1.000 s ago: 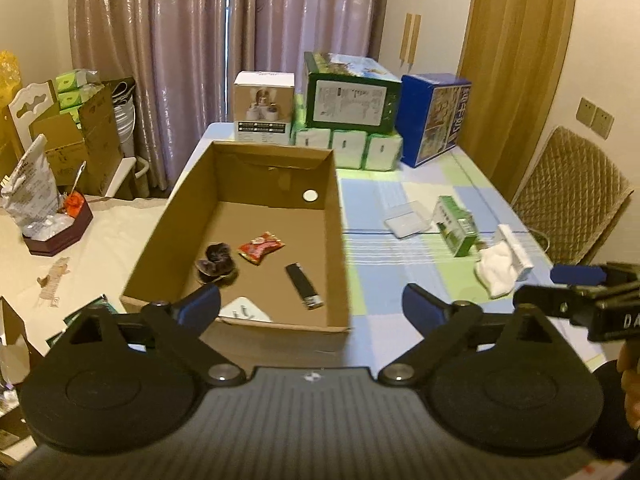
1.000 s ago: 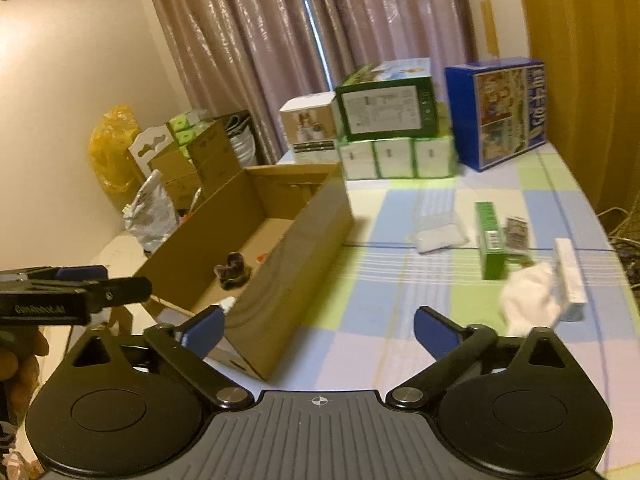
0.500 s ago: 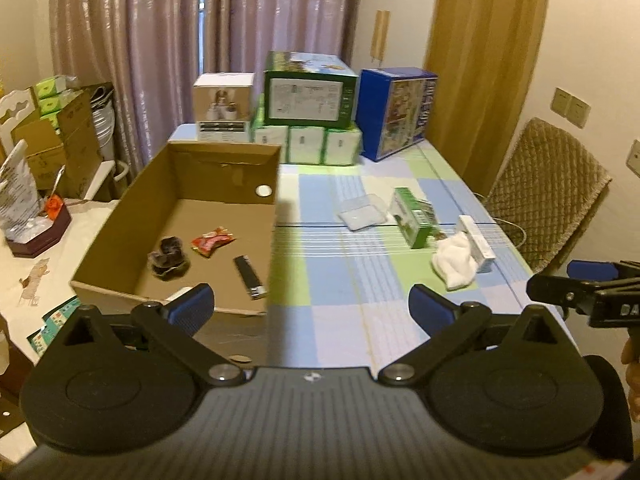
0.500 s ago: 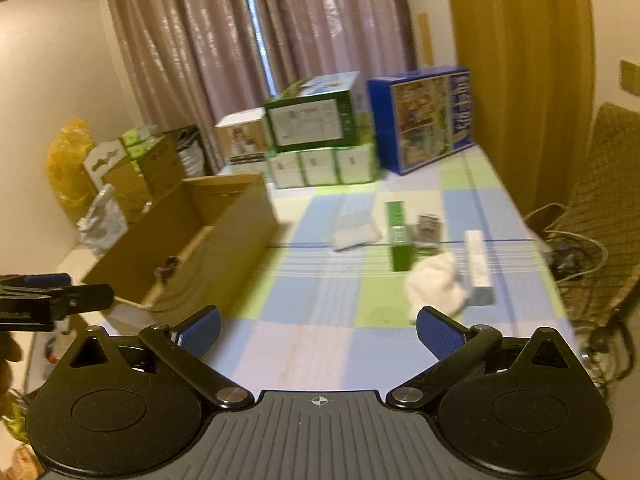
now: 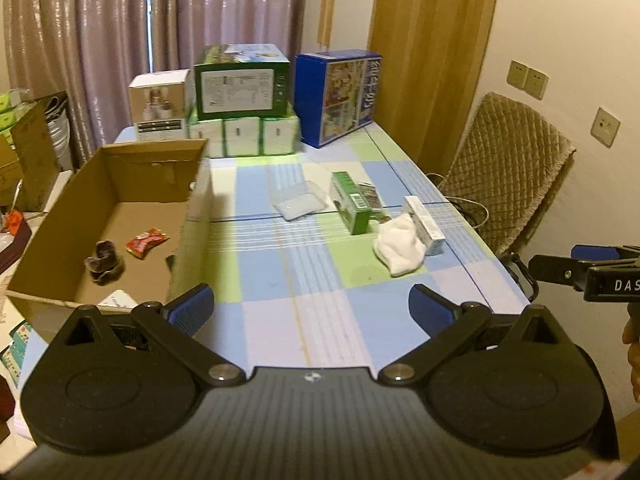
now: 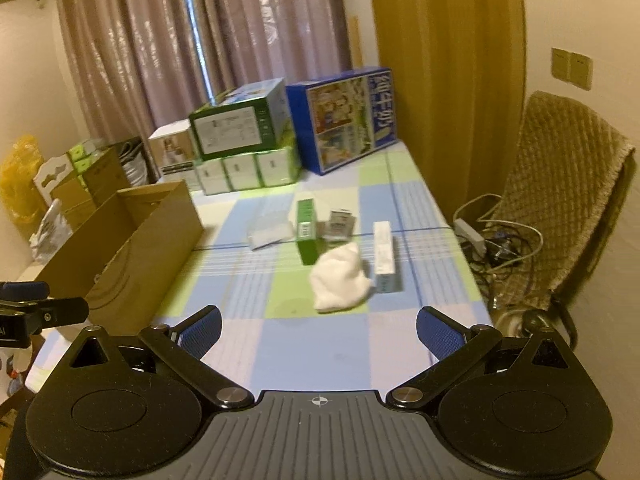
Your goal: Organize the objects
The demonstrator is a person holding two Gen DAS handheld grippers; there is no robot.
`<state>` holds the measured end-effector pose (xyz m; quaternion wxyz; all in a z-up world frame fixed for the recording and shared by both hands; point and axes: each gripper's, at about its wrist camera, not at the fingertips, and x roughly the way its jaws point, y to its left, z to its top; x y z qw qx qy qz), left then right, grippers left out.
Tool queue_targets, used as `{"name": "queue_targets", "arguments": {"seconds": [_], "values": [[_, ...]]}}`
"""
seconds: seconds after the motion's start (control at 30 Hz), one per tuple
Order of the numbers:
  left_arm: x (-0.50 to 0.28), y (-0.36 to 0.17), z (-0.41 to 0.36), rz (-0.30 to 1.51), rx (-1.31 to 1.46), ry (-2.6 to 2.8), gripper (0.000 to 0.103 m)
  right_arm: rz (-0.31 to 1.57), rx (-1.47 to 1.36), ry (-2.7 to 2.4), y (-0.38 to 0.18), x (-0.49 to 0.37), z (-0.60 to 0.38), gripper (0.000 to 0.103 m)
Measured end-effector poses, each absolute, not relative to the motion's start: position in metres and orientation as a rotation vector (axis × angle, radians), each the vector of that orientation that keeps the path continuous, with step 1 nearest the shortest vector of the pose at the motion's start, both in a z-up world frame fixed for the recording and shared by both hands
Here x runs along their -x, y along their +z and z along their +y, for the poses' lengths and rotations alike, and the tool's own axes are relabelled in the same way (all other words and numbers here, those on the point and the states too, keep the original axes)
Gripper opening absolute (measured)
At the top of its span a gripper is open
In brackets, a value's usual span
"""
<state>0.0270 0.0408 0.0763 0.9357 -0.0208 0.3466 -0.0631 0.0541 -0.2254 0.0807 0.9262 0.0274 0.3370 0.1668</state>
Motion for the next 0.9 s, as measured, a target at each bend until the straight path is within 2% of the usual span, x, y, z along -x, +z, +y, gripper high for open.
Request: {"name": "queue_targets", "arguments": {"seconds": [0.9], "values": [[-0.071, 0.04, -0.013, 0.765, 0.011, -0.187, 0.102, 0.747, -0.15, 0.264, 0.054, -0.082, -0.276, 0.101]]}}
